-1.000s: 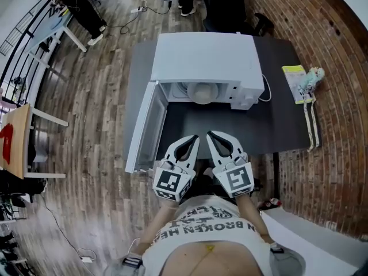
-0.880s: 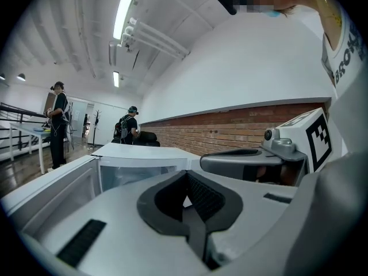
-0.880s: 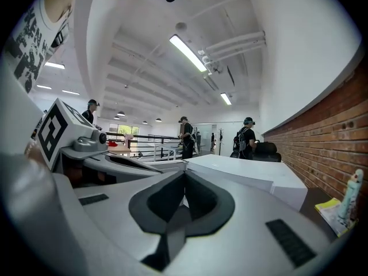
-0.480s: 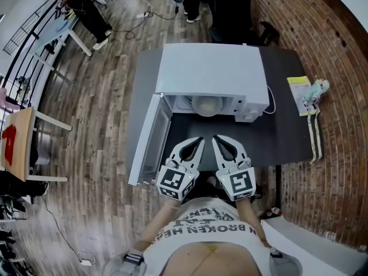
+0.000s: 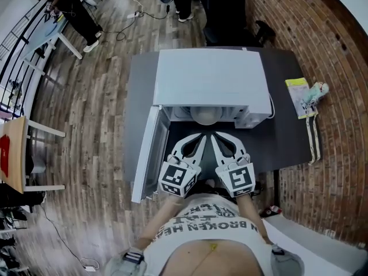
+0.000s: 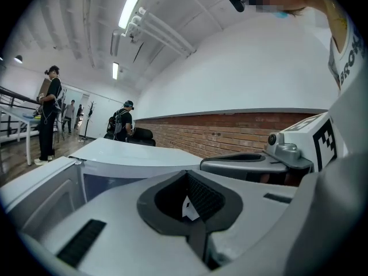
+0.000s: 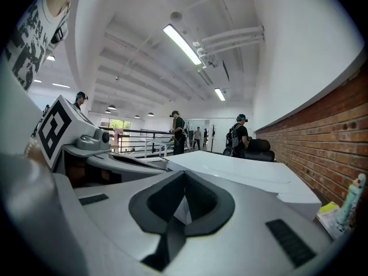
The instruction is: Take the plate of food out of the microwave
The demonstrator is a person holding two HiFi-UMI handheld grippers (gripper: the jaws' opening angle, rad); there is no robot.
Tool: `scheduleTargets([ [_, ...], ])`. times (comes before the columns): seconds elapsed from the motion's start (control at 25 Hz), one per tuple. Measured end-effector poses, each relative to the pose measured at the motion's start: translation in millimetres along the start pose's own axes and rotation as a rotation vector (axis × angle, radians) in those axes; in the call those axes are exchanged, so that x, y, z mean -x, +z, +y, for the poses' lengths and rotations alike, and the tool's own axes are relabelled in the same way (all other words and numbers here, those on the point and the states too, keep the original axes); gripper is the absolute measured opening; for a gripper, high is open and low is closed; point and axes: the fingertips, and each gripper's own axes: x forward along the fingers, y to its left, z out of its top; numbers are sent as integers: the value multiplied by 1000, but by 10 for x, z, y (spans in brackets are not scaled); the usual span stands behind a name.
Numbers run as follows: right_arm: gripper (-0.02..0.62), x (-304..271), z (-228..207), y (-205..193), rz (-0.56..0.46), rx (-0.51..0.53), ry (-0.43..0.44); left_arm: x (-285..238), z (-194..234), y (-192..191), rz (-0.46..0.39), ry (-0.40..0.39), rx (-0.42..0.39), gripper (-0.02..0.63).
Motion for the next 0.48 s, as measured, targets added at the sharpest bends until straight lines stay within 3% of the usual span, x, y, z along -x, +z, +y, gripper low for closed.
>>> scheduleTargets([
  [0.48, 8, -535, -140, -348, 120, -41, -41, -305, 506, -244, 59, -37, 78, 6],
])
